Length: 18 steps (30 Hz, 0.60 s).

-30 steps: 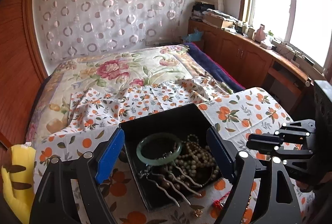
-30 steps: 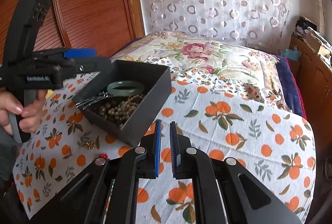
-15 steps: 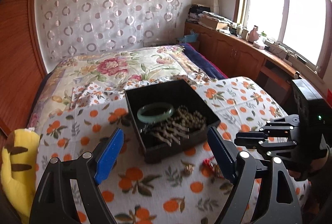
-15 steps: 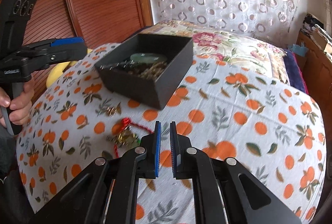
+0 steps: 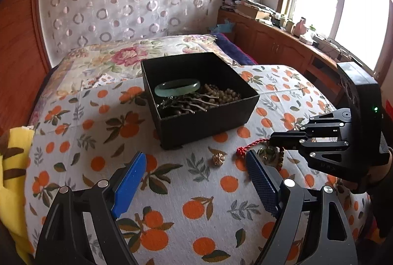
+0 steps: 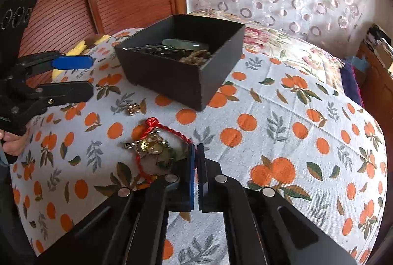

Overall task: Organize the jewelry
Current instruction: 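Move both tools back to the red string bracelet with green pendant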

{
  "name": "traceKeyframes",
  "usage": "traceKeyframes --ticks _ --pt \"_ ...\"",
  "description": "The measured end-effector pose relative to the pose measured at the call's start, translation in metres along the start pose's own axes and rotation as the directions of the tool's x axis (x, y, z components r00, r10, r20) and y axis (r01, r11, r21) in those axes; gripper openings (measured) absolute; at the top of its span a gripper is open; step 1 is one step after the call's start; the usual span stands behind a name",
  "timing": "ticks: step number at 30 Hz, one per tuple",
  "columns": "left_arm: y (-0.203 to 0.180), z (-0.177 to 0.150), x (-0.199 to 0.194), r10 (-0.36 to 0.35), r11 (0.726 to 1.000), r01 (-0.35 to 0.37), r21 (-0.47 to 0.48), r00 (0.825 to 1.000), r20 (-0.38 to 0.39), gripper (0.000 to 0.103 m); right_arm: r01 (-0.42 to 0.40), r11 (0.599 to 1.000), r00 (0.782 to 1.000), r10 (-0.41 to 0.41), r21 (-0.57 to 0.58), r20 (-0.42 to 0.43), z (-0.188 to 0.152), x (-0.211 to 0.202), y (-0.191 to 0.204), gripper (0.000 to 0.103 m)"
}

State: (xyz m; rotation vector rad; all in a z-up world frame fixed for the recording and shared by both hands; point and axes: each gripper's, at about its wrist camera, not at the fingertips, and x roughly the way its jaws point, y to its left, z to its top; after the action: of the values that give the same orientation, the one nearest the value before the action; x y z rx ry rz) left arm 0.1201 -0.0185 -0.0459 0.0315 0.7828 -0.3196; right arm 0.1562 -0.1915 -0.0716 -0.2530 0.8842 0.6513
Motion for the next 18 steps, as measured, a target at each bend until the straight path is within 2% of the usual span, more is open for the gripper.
traceKeyframes --ticks 5,10,18 --pt "0.000 -0.004 0.003 0.000 1.000 0.000 -0.014 1.000 -0.011 0.079 -0.029 0.999 0.995 0.025 0.035 0.092 0.003 -0.022 -0.002 0.002" --pt "-0.004 -0.007 0.006 -0.012 1.000 0.012 -0.019 1.000 -0.024 0.079 -0.038 0.998 0.982 0.028 0.051 0.188 0.011 -0.051 -0.002 0.002" --pt "-0.021 -0.008 0.014 -0.037 0.999 0.037 0.011 0.998 -0.050 0.079 -0.018 0.995 0.964 -0.007 0.095 0.264 0.016 -0.080 -0.012 0.002"
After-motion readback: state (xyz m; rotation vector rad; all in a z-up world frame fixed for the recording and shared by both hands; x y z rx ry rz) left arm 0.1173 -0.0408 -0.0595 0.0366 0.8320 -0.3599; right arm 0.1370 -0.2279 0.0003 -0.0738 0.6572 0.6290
